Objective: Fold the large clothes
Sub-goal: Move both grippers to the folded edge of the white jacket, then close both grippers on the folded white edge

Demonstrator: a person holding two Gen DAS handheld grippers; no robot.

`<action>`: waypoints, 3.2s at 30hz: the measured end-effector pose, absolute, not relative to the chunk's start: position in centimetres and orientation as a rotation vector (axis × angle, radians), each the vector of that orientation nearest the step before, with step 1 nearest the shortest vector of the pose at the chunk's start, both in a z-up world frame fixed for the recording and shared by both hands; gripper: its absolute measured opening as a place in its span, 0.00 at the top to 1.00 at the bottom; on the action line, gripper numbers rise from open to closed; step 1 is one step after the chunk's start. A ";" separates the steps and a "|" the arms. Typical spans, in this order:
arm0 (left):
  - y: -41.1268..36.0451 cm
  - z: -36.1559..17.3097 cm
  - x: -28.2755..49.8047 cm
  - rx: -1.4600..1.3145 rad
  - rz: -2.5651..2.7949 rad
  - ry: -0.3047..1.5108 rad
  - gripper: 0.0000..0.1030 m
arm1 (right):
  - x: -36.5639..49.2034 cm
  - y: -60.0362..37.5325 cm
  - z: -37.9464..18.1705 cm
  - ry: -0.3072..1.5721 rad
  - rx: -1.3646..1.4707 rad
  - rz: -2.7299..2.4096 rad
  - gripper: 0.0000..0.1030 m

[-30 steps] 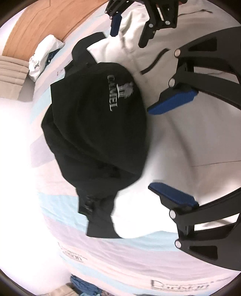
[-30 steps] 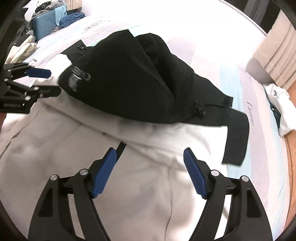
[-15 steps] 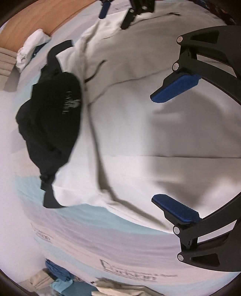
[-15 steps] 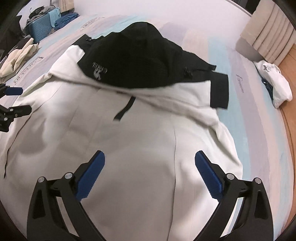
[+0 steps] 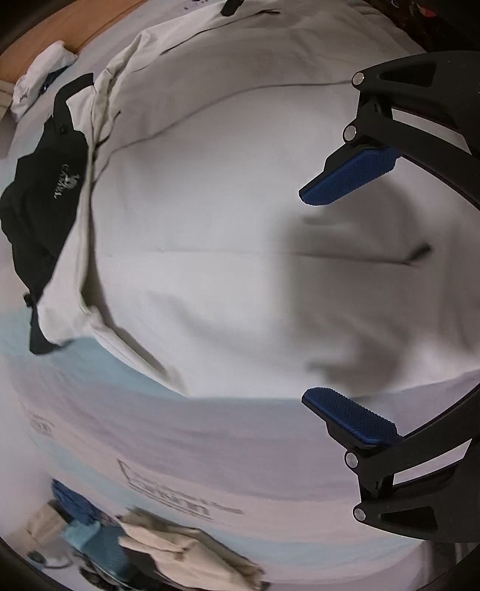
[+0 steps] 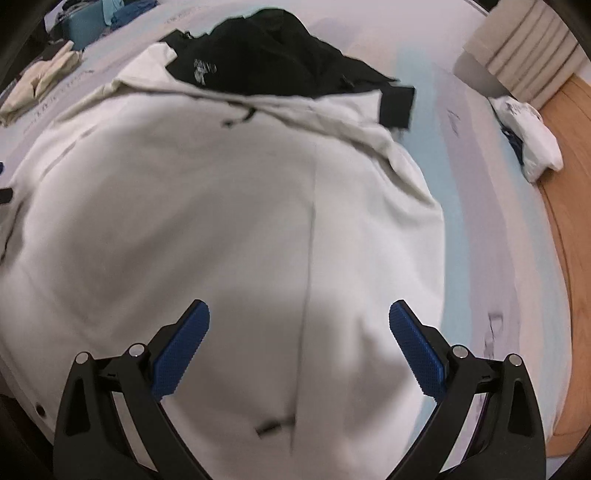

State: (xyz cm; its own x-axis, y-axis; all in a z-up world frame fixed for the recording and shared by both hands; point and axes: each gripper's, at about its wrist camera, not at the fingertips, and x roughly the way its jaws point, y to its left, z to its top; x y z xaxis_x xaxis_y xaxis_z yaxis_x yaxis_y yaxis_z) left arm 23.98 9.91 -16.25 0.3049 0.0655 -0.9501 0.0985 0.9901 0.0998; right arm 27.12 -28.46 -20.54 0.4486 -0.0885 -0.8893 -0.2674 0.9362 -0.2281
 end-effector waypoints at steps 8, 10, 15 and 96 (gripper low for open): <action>12.7 -17.3 19.3 0.105 -0.003 1.297 0.06 | 20.9 -29.6 -20.4 1.132 -0.395 0.046 0.09; 13.2 -17.5 18.2 0.101 -0.007 1.309 0.06 | 19.5 -30.6 -20.0 1.151 -0.376 0.006 0.09; 14.3 -17.8 15.9 0.086 -0.002 1.329 0.06 | 16.3 -32.9 -19.3 1.179 -0.342 -0.035 0.10; 16.2 -20.8 12.5 -0.080 0.039 1.518 0.46 | 16.9 -34.2 -27.2 1.499 0.103 0.033 0.61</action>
State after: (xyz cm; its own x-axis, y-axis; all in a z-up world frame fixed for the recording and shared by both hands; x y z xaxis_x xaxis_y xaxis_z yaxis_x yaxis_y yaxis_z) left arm 12.49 16.18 -20.85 0.0529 -0.0245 -0.9983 -0.0756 0.9967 -0.0284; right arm 16.88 -34.23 -27.17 0.0722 0.0858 -0.9937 0.0423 0.9951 0.0890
